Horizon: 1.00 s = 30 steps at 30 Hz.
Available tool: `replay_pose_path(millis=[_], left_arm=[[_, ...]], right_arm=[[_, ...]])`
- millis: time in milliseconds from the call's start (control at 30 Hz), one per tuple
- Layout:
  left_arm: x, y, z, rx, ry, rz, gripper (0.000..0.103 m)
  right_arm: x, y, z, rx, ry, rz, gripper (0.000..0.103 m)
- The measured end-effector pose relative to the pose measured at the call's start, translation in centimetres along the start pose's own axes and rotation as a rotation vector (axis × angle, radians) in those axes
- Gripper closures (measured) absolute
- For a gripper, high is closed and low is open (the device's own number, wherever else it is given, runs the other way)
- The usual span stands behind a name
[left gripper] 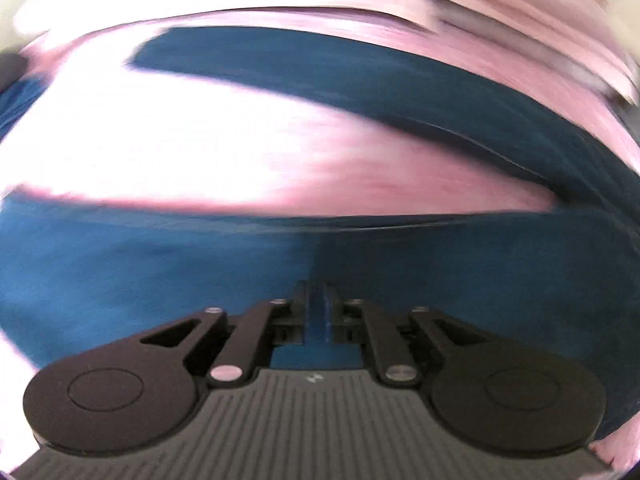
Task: Fold clothes
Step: 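Release the jeans waistband and legs, opening both grippers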
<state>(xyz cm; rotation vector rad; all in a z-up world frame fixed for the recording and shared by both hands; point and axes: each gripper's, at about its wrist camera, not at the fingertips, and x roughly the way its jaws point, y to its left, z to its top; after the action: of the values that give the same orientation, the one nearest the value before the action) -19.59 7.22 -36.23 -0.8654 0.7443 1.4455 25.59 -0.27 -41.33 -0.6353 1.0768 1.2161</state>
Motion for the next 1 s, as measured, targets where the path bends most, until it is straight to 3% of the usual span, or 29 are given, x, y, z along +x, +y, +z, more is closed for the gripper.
replay_pose_path(millis=[133,200,267,367,467,567,600,667,867,933,967,1000], left_arm=[[-1.9,8.6,-0.7,-0.101,-0.025,0.116,0.094],[-0.6,11.6,-0.6,-0.041,0.027,0.254,0.090],[0.1,14.1,-0.4,-0.040,0.068,0.392,0.088],[-1.6,16.5,0.6,-0.160,0.014,0.354,0.090],[-1.9,16.2,1.0,-0.135,0.009,0.232,0.086],[-0.4,14.3,0.2,-0.059,0.151,0.259,0.089],[-1.4,13.8,0.4,-0.081,0.155,0.224,0.090],[-3.4,12.8,0.9,-0.126,0.163,0.155,0.087],[-10.9,7.4,2.5,-0.121,0.141,0.072,0.083],[-13.0,5.8,2.8,-0.108,0.135,0.062,0.082],[-14.0,4.9,2.9,-0.103,0.132,0.060,0.082],[-15.0,4.1,2.8,-0.096,0.124,0.063,0.081]], right_arm=[[-1.9,-0.4,-2.1,0.156,-0.042,0.037,0.070],[-1.2,0.9,-2.6,0.114,-0.002,0.004,0.070],[-0.5,2.7,-3.0,0.041,0.032,-0.085,0.070],[-1.6,4.5,-2.7,0.053,-0.005,-0.134,0.070],[-3.4,6.4,-2.6,0.042,-0.104,-0.064,0.070],[-1.5,8.1,-3.3,-0.017,0.048,-0.130,0.070],[-0.7,8.4,-3.7,-0.032,0.121,-0.175,0.070],[-2.1,8.6,-4.2,0.006,0.124,-0.192,0.070],[-8.0,11.6,-3.7,0.012,0.104,-0.023,0.068],[-9.4,12.8,-3.0,-0.009,0.065,0.012,0.047],[-10.1,13.3,-2.6,-0.020,0.045,0.029,0.030],[-10.8,13.9,-2.3,-0.031,0.026,0.046,0.029]])
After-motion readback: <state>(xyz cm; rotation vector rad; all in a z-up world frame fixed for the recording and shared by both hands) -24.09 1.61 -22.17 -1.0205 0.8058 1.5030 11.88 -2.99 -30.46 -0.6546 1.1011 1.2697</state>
